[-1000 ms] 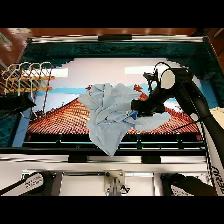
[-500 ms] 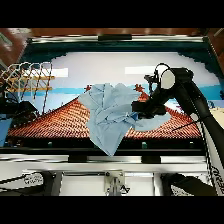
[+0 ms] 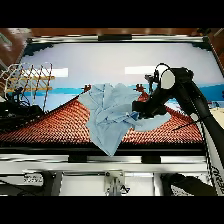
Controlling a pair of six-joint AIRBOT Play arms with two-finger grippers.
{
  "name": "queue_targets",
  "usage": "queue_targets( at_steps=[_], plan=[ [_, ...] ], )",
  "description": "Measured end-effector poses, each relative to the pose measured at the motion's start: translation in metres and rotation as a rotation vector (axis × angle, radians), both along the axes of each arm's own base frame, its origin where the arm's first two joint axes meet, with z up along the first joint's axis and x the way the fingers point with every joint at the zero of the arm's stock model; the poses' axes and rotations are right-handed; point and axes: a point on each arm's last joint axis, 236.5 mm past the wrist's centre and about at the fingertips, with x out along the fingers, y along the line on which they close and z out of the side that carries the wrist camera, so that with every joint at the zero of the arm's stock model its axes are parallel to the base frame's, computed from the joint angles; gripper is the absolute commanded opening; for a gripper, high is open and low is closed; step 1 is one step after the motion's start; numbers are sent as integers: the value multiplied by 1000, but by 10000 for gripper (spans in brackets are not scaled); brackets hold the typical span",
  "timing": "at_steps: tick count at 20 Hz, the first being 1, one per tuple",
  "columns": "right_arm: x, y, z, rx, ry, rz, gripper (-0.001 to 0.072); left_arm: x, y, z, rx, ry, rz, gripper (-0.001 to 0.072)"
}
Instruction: Fold the shirts.
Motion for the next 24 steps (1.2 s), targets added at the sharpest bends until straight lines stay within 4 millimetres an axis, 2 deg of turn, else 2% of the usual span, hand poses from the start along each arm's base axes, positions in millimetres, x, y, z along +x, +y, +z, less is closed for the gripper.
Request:
queue_targets(
  at_steps=[2,5,9,10,11,12,13,14,20,24],
  plan=[
    [2,1,0,2,-7,-2,78,5,-5,-4,6,0,-21,513],
    [3,1,0,5,-14,-4,78,11,-7,-5,27,-4,-45,404],
    [4,2,0,6,-17,-5,78,11,1,-8,77,8,-72,401],
    [4,2,0,7,-18,-5,78,11,2,-9,84,12,-78,368],
    [4,2,0,7,-18,-5,78,10,3,-10,92,16,-84,287],
    [5,2,0,7,-19,-4,78,10,5,-12,97,21,-86,265],
    [5,2,0,7,-20,-3,78,9,6,-13,100,25,-88,140],
    [5,2,0,8,-22,-3,78,9,6,-14,102,28,-90,50],
    [5,1,0,4,-23,-1,78,13,9,-11,109,30,-100,48],
    [7,-4,-1,-15,-30,-1,78,26,13,14,119,4,-109,48]
  ],
)
